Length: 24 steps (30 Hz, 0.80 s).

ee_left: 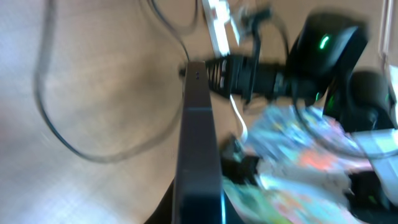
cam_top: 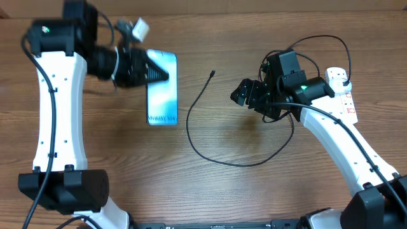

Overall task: Plug charger to phone and switch on socket
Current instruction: 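Grasp the black cable's USB-C plug with the right gripper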

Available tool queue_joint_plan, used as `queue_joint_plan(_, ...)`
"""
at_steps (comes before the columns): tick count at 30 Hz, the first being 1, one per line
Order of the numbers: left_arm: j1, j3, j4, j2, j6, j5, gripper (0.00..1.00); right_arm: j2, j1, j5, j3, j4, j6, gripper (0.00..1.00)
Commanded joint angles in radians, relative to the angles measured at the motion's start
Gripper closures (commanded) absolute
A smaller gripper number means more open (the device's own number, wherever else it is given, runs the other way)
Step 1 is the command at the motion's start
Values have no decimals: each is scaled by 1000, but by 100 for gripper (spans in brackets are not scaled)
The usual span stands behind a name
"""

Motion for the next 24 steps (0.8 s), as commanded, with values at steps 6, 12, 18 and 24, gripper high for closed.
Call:
queue_joint_plan(6,138,-479,195,-69,203,459,96,-24,3,-39,12,27,-15,17)
queue_joint_plan(12,147,-581,637,-69,-241,492,96,-16,3,-67,30,82,19,21)
queue_joint_plan(18,128,-581,1036,-69,-701,426,95,65,3,-70,181,32,19,25)
queue_joint_plan(24,121,-581,1201,-69,-906,406,96,242,3,-121,389,-19,26,29)
